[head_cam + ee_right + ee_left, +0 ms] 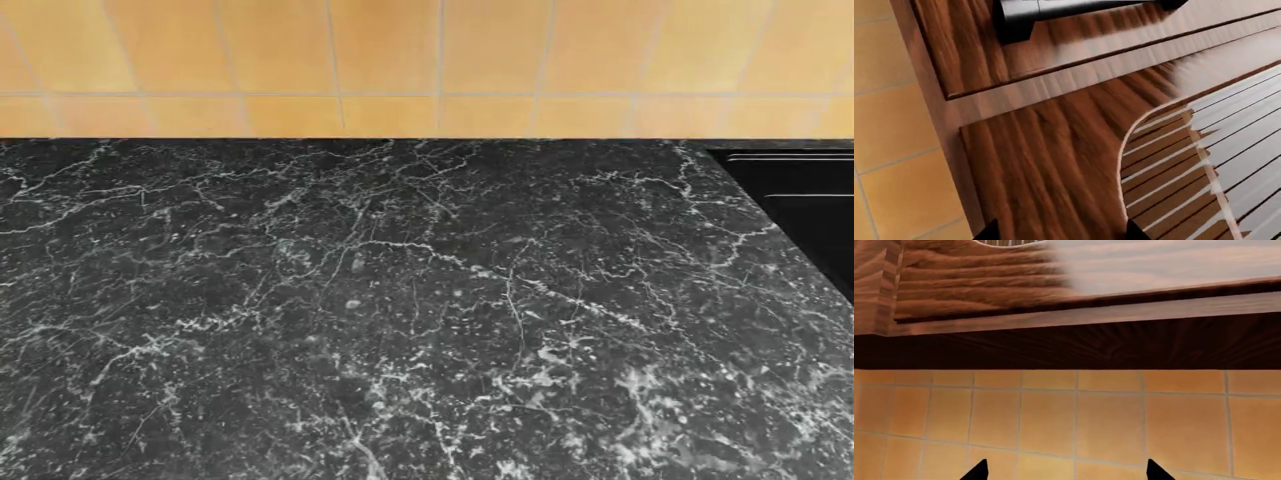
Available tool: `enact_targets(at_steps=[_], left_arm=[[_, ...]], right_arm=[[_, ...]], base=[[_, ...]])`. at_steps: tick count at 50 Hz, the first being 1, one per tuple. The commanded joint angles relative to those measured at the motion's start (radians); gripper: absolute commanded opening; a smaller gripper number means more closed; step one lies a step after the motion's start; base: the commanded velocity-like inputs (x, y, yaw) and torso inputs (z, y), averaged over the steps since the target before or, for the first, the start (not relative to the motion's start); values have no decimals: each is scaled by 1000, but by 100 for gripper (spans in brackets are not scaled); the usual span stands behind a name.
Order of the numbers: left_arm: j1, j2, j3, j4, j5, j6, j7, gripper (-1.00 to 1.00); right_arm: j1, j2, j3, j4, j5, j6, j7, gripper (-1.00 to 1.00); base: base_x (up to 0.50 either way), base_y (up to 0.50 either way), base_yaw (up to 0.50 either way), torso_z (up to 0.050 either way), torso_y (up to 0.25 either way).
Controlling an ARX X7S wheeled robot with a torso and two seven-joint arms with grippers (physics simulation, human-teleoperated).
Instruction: Pick and place the shaker into the drawer. Then close the cabinet.
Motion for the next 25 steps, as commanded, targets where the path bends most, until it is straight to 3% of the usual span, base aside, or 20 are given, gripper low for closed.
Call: enact_targets(at_steps=[1,9,14,18,21,23,25], left_arm=[[-19,13,17,10,11,-36,1,100],[-18,10,18,21,13,-49,-2,100],[-19,-16,16,35,8,-61,3,100],[-16,-43,15,48,4,-66,2,100],[-11,-54,17,60,4,-71,-6,100],[-6,-59,20,71,5,-74,-14,100],[-6,-61,21,79,6,-82,-19,100]], right_arm=[[-30,249,-9,439,-265,142,53,100],[-101,355,43,528,-252,140,65,100],[-85,391,155,625,-251,106,122,100],[-37,394,180,829,-277,17,121,100],[20,333,196,1103,-317,-103,123,100],[25,254,331,1301,-511,-183,65,100],[25,217,521,1352,-667,-262,25,100]], base=[[0,0,0,0,0],[0,-1,-5,0,0],[2,-3,-7,0,0],[0,-3,-7,0,0],[4,-2,-6,0,0],[0,-3,-4,0,0],[5,-1,-2,0,0]])
